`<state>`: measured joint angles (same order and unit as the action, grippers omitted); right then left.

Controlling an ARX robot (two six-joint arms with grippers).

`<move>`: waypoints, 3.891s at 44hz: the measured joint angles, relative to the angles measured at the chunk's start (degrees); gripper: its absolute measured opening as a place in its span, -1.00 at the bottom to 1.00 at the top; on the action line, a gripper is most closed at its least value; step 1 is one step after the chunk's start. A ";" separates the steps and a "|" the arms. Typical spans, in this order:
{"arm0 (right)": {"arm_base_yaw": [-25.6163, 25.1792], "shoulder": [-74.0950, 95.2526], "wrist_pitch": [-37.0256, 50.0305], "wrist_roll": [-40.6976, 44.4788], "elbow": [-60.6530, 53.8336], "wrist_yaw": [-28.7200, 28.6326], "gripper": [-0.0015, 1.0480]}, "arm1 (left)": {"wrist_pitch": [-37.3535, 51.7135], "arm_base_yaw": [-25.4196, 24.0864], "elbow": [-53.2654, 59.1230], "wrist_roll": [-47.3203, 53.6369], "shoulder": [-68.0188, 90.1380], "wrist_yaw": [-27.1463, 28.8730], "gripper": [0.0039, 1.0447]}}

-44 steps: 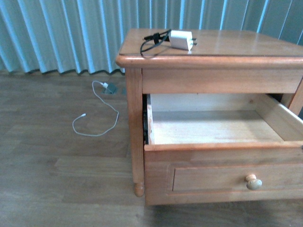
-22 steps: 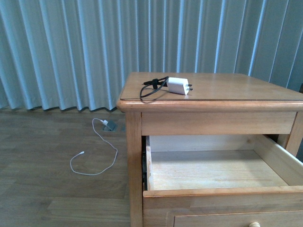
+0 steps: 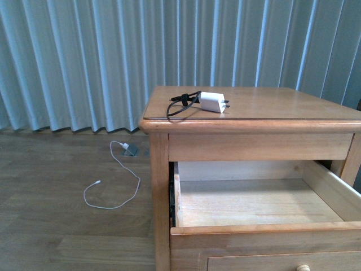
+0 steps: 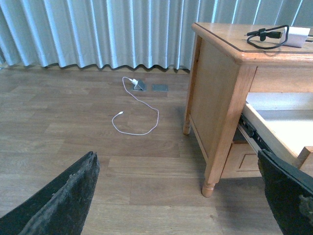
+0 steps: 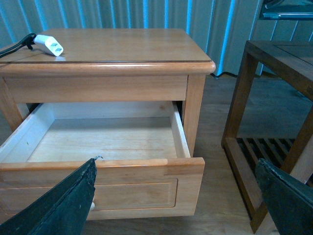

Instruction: Put charger into drawer

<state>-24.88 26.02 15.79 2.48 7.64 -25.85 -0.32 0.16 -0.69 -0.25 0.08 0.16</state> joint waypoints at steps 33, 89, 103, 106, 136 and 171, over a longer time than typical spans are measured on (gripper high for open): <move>0.00 -0.09 0.00 0.00 0.00 0.00 0.84 | 14.86 17.33 -14.45 -15.08 36.59 36.46 0.89; 0.00 -0.11 0.00 0.00 0.00 -0.02 0.84 | 10.08 26.62 -105.35 -4.55 129.52 10.38 0.89; 0.00 -0.11 0.00 0.00 0.00 -0.02 0.84 | 9.33 26.18 -106.53 -4.96 130.97 10.73 -0.10; 0.00 -0.11 0.00 0.00 0.00 -0.02 0.84 | 9.29 26.18 -106.53 -4.96 130.97 10.71 -0.30; 0.00 -0.11 0.00 0.00 0.00 -0.02 0.84 | 11.63 26.12 -103.03 -7.98 127.03 10.32 -0.93; 0.00 -0.11 0.00 0.00 0.00 -0.02 0.84 | 16.22 38.12 -87.60 -9.79 123.97 1.62 -0.93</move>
<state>-24.88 25.91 15.79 2.48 7.64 -25.87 15.90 38.28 -88.29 -10.04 124.05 1.78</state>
